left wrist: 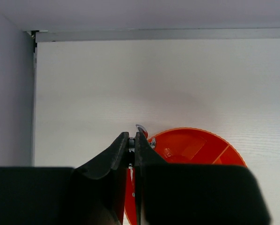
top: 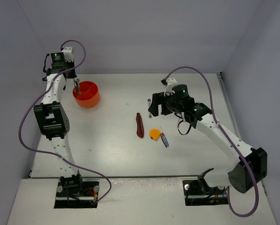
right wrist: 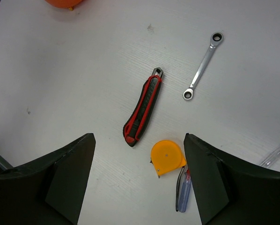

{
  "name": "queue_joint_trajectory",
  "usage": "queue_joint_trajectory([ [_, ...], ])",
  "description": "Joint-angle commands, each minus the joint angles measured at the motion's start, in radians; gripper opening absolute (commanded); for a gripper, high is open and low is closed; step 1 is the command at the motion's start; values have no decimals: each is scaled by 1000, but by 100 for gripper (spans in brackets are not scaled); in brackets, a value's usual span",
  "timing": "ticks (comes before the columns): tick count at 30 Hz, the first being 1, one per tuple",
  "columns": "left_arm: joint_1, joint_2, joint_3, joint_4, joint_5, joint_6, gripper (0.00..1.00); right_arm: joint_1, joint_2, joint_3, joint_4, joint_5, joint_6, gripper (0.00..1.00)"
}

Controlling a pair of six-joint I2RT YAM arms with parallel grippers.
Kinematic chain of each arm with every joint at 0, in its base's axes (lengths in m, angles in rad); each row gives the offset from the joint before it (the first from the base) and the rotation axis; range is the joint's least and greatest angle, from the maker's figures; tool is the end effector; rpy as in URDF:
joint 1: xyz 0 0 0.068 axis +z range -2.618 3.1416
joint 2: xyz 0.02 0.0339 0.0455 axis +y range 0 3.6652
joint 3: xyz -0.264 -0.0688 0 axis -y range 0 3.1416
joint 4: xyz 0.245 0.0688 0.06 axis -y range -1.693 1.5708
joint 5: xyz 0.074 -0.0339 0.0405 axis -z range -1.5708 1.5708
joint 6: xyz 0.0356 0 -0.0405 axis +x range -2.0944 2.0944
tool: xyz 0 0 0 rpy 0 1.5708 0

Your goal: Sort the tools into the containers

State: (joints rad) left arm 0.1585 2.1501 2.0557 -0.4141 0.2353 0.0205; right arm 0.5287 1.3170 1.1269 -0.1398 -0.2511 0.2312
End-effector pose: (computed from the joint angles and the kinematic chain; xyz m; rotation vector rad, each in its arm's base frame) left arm 0.5039 0.0721 0.3182 0.0007 2.0667 -0.1345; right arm 0.2617 0.1631 0.3465 -0.4639 1.9063 0.7469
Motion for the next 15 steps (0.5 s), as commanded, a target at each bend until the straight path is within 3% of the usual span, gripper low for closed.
queue_joint_trajectory([
  [1, 1, -30, -19, 88, 12, -24, 6, -7, -17, 5, 28, 46, 19, 74],
  [13, -1, -157, -122, 60, -32, -92, 34, -10, 33, 40, 5, 100, 13, 73],
  [15, -1, -198, -124, 44, -45, -117, 43, -10, 34, 45, -3, 129, 16, 73],
])
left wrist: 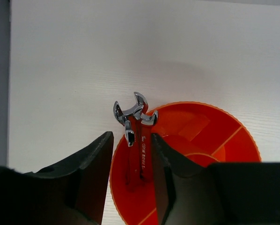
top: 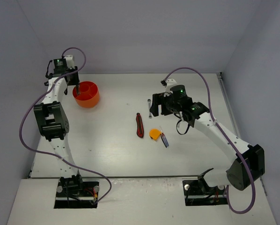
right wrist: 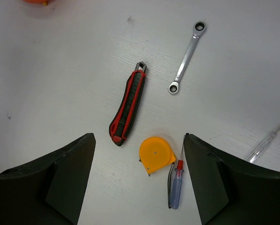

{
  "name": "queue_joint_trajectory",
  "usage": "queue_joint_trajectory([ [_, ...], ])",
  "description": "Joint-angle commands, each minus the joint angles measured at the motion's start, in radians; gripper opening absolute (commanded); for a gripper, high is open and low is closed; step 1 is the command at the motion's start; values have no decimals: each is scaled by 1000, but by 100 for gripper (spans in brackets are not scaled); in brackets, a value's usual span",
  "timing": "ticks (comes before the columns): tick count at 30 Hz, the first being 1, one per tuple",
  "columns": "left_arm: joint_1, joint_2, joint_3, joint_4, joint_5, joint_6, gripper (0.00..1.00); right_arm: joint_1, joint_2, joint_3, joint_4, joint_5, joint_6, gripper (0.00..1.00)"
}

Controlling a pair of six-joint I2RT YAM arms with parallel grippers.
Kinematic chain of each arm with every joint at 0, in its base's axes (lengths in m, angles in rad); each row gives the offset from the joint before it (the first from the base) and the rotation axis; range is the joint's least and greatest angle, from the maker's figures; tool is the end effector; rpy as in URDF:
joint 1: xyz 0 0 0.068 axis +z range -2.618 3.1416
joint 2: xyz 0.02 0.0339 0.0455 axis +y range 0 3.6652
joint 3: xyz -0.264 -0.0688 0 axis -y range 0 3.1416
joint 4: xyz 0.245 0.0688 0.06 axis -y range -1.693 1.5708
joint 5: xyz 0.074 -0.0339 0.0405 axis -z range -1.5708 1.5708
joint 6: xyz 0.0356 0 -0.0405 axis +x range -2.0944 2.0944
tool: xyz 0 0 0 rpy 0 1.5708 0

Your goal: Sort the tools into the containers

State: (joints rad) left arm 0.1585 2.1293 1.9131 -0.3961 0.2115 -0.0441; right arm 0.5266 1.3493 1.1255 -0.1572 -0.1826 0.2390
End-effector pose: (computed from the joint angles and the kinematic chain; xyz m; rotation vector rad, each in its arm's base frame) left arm 0.4960 0.0717 0.2809 -0.1003 2.1699 -0.1654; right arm 0.2694 0.1641 0.3346 -0.4100 1.9653 0.6766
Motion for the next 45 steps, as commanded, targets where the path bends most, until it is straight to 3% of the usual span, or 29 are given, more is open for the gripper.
queue_joint_trajectory([
  [1, -1, -204, 18, 21, -28, -73, 46, -8, 4, 49, 8, 73, 9, 73],
  [6, -23, -339, -1, -26, -68, -224, 66, -9, 25, 61, -39, 204, 42, 69],
  [11, -132, -481, -135, -53, -131, -407, 76, -13, 77, 84, -48, 247, 86, 65],
  [16, -332, -607, -272, -144, -227, -466, 77, -13, 164, 124, -49, 247, 116, 60],
  [23, -495, -794, -524, -176, -231, -541, 77, -13, 308, 211, -54, 250, 113, 55],
  [31, -521, -928, -689, -184, -211, -566, 77, -11, 536, 361, -119, 247, 143, 52],
  [45, -522, -966, -687, -204, -160, -524, 77, -18, 822, 591, -200, 289, 171, 43],
])
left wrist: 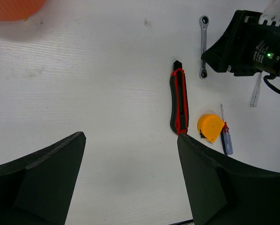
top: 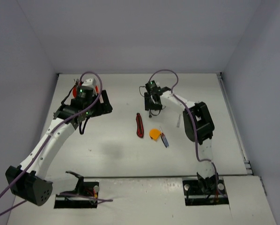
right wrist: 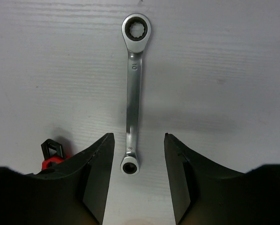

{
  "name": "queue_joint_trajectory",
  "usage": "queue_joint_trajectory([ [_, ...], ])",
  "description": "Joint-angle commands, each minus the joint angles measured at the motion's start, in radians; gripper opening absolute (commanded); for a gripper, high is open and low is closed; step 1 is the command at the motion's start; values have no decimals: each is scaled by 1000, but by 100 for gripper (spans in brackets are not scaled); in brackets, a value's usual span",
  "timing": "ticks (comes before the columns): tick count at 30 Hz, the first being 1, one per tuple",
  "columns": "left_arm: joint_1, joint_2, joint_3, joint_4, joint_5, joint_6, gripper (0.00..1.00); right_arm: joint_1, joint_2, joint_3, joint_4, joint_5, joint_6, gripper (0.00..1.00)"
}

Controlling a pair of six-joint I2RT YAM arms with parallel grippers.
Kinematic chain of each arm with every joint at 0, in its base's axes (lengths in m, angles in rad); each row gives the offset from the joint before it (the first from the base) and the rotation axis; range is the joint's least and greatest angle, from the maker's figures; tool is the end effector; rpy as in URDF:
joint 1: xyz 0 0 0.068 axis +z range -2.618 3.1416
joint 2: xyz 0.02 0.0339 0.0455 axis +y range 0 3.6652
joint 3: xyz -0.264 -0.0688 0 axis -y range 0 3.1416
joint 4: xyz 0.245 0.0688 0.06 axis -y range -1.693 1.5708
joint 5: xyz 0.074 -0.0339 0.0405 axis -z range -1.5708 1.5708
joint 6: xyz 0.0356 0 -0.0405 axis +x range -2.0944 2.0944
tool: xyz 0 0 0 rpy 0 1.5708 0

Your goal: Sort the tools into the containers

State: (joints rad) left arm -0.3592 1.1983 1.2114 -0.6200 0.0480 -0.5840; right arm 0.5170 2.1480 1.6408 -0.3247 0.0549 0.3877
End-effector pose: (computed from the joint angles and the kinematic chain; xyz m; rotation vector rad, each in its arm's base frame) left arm 0.2410 -0.0923 0.3601 -0.2231 2.2267 -0.5796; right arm 0.4192 0.2361 0.1872 -0.1313 2.4278 0.3514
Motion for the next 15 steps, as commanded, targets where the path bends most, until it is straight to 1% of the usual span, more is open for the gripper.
queue_joint_trajectory([
  [1, -4, -37, 13, 19, 3, 19, 77, -10, 34, 90, -34, 55, 23, 42],
  [11, -4, -31, 5, 20, -3, 44, 77, -15, 125, 156, -48, 65, 29, 35],
  [15, -4, -28, 5, 19, -2, 49, 77, -15, 145, 159, -56, 74, 25, 31],
])
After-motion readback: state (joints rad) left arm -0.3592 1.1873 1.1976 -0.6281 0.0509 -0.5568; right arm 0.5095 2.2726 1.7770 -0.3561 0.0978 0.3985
